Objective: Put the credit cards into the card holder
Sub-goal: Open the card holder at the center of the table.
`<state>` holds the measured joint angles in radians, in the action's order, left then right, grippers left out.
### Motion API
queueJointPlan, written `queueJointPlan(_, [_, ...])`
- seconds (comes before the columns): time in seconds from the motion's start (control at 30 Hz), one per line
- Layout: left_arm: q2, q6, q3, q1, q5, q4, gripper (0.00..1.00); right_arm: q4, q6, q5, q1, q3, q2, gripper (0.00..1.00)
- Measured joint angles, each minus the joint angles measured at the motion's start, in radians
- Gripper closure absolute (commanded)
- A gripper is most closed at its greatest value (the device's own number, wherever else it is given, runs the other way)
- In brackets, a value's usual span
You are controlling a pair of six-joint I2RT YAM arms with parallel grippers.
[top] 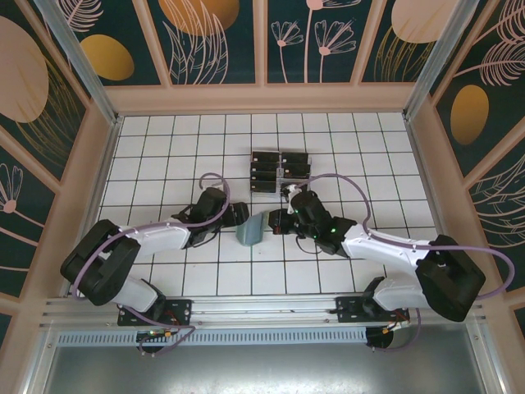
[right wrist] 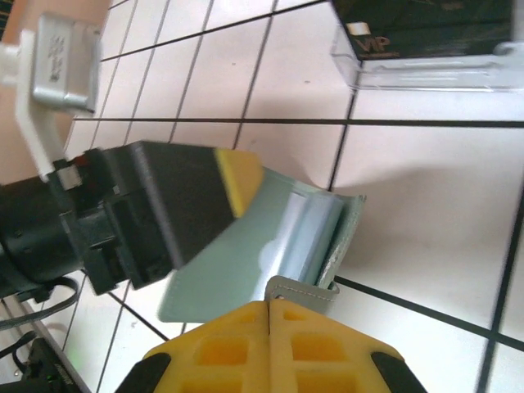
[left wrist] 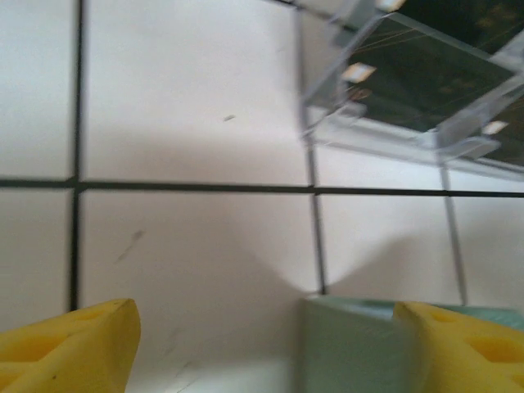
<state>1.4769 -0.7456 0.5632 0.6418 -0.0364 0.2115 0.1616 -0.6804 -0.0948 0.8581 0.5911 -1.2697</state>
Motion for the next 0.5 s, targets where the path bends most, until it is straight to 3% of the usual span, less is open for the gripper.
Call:
queueJointPlan(0.3, [-0.023,-0.042,-0.070,0.000,-0.066,-0.003,0.21,0.098,-0.054,0.005,-0.053,-0.181,-0.017,1.00])
queueJointPlan(0.5, [-0.023,-0.045,-0.081,0.006,-0.084,0.020,0.19,0.128,-0.092,0.022,-0.072,-0.241,-0.027,0.78])
